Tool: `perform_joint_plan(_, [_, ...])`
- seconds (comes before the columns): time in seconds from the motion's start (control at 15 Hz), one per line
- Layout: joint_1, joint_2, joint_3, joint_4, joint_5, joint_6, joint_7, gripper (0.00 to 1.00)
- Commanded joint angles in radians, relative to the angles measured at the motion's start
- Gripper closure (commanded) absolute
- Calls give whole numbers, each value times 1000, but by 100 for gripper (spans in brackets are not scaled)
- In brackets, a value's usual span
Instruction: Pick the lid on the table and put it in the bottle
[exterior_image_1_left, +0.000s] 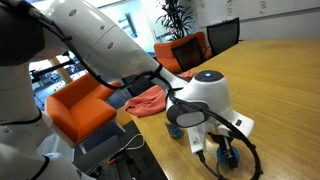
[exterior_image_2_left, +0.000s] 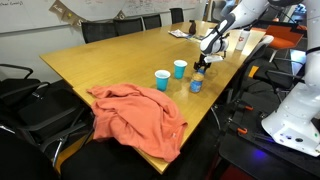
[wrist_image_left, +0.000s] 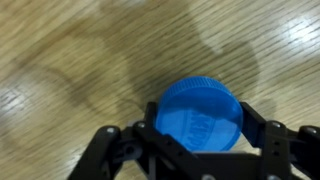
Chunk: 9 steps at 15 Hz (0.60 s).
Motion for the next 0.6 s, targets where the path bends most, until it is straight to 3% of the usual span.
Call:
perform_joint_plan(0.0, [-1,-132,4,-46,-16,-57,-55,45])
perform_joint_plan(0.2, [-12,-248,26,-67,-16,-146,-156,45])
perform_joint_plan(0.53, [15,-417,49,-72,20,-406,-386,45])
